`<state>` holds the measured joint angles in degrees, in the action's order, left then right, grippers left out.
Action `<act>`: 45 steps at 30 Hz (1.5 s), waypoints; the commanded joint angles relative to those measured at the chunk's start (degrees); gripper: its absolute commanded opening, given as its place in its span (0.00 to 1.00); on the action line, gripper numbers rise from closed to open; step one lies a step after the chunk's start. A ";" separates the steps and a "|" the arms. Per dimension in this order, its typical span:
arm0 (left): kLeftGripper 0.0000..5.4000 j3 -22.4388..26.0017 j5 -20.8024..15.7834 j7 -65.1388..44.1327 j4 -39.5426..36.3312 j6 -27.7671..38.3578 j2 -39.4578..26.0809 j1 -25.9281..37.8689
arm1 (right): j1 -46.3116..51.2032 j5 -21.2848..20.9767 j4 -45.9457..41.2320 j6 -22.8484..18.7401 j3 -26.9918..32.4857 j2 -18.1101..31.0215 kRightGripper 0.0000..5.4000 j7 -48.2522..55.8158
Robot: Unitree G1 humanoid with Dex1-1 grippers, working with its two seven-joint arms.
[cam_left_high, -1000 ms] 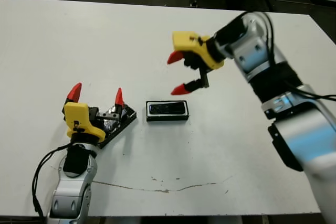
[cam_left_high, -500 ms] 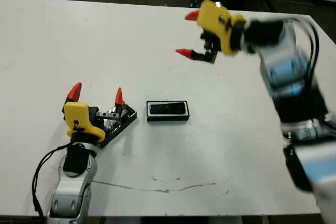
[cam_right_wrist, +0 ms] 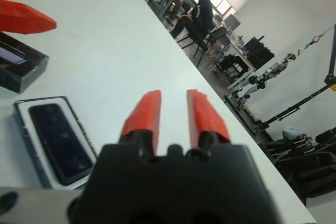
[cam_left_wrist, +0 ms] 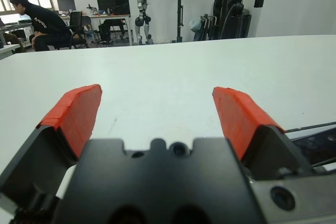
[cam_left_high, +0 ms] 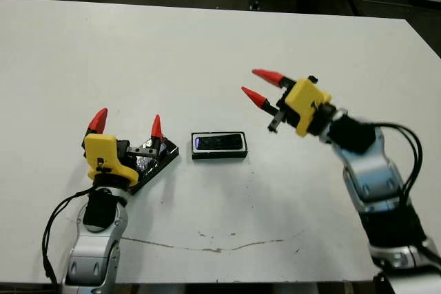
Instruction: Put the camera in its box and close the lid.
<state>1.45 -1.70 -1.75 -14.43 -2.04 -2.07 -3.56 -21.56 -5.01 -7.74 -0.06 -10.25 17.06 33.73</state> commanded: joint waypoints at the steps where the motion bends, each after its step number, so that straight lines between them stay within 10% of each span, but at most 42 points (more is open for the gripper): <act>1: 1.00 0.09 0.25 0.07 0.41 -0.46 -0.25 -0.28 | 2.85 -0.82 -3.60 -1.40 -0.63 0.65 0.15 -1.32; 6: 1.00 0.08 0.56 0.12 0.42 -0.38 -0.35 -0.31 | 5.22 -0.43 -5.84 -3.50 -0.99 0.69 0.00 -1.89; 45: 1.00 -0.03 0.23 -0.28 0.95 0.60 -0.45 -0.34 | 8.65 -2.90 -1.59 -8.68 -7.54 -0.61 0.00 -4.74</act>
<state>1.33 -1.68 -1.76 -14.31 -1.68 -2.12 -3.57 -13.73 -7.89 -8.90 -7.72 -17.61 16.06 28.60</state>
